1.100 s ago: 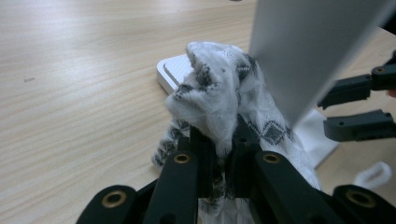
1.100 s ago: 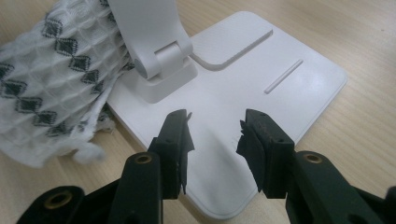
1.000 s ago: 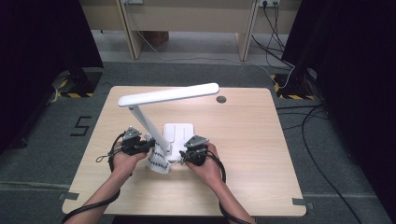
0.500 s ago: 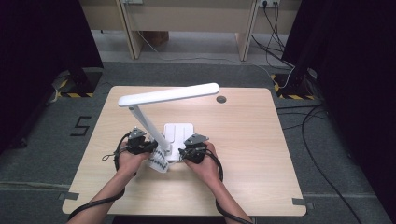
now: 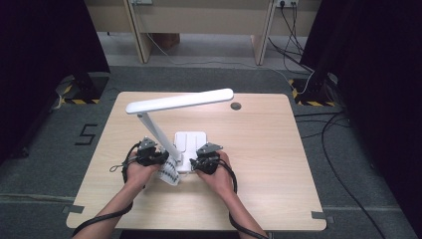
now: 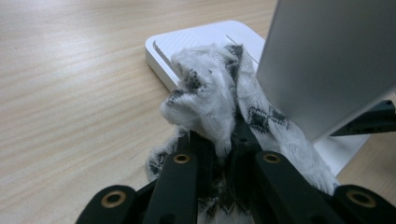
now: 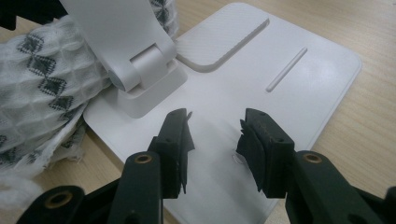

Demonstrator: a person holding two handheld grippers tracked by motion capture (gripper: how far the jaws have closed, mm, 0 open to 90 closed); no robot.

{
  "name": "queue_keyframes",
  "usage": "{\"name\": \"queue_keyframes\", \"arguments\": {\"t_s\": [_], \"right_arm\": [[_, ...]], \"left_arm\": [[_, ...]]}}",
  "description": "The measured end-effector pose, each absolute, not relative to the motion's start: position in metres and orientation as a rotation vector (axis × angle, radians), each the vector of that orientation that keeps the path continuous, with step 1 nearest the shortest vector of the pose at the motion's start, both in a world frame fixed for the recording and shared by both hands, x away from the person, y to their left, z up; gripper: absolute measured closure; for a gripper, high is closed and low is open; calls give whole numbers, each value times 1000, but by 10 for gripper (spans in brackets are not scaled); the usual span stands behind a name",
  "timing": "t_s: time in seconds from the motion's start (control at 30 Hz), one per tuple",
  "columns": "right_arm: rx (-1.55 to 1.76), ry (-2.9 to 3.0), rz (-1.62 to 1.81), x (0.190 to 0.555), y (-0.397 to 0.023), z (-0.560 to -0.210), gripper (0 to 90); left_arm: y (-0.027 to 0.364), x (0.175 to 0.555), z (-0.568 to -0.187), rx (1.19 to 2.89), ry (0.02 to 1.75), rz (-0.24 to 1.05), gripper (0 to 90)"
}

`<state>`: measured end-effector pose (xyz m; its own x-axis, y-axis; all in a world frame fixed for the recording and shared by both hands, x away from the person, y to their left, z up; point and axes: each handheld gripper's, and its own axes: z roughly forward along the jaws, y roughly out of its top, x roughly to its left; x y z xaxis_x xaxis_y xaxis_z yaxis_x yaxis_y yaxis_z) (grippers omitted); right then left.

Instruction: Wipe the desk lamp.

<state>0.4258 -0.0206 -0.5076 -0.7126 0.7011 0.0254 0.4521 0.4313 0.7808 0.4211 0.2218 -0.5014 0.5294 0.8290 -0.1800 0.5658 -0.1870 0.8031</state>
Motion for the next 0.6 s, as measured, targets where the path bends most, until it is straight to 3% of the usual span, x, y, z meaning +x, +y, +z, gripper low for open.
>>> {"name": "queue_keyframes", "arguments": {"t_s": [0.6], "right_arm": [[1003,2365,1179,423,-21,-510,631]], "left_arm": [[222,390,-504,1951,1062,359,824]]}}
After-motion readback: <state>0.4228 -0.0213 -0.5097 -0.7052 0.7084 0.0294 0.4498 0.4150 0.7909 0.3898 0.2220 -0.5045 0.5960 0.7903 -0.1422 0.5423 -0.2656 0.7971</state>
